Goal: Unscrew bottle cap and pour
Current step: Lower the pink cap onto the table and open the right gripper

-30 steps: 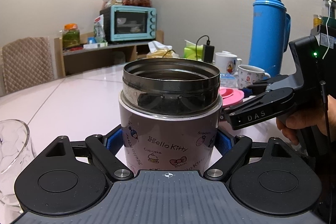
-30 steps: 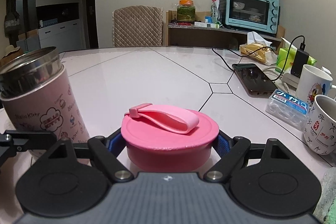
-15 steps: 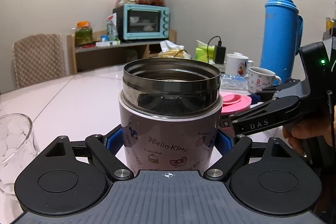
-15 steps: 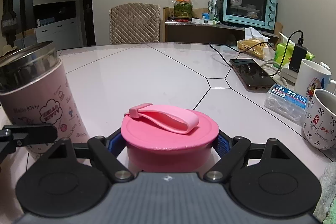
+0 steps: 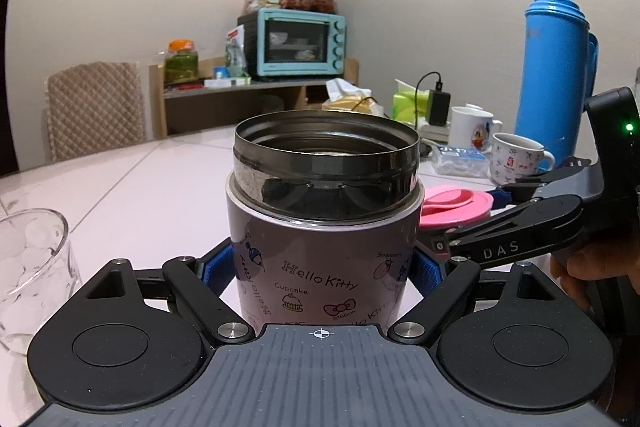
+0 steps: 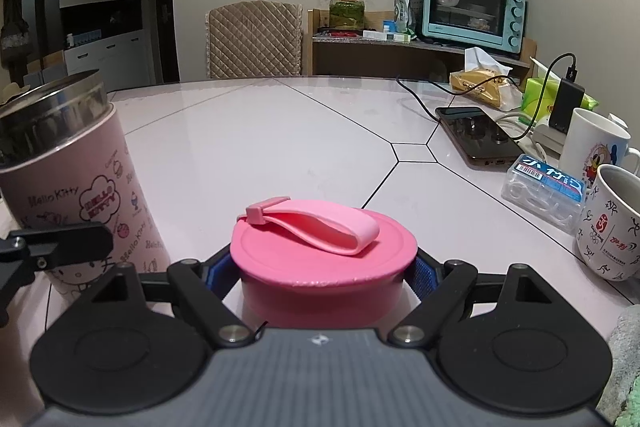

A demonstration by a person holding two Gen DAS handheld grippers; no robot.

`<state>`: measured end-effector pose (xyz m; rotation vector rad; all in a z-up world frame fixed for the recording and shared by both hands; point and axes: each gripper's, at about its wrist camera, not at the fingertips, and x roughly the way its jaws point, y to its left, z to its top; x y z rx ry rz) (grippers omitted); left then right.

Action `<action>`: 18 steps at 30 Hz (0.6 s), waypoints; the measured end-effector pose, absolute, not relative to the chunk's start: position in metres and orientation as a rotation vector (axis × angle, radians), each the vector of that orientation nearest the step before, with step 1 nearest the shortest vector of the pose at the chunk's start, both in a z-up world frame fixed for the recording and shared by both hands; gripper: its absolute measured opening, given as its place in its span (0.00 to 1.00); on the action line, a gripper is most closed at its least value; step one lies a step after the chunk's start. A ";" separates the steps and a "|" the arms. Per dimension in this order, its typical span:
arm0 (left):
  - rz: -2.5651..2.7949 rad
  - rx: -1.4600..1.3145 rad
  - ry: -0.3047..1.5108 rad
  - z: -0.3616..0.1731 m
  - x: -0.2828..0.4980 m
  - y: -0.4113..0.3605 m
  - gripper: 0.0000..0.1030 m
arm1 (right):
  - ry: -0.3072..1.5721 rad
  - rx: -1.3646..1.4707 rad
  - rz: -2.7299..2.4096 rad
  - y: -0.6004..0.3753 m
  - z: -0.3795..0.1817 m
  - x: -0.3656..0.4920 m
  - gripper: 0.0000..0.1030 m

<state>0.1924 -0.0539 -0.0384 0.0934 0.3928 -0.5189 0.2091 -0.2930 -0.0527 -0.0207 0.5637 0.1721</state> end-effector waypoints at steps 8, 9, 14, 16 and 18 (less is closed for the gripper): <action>-0.494 0.089 0.394 -0.038 0.191 -0.056 0.87 | 0.570 -0.015 0.162 -0.294 -0.053 0.212 0.83; -0.492 0.088 0.394 -0.038 0.191 -0.057 0.87 | 0.571 -0.014 0.161 -0.295 -0.053 0.212 0.83; -0.478 0.084 0.394 -0.038 0.191 -0.058 0.87 | 0.572 -0.021 0.158 -0.292 -0.053 0.209 0.83; -0.477 0.085 0.394 -0.038 0.192 -0.059 0.87 | 0.573 -0.021 0.158 -0.292 -0.053 0.209 0.83; -0.477 0.086 0.394 -0.038 0.192 -0.059 0.87 | 0.574 -0.023 0.156 -0.293 -0.054 0.209 0.83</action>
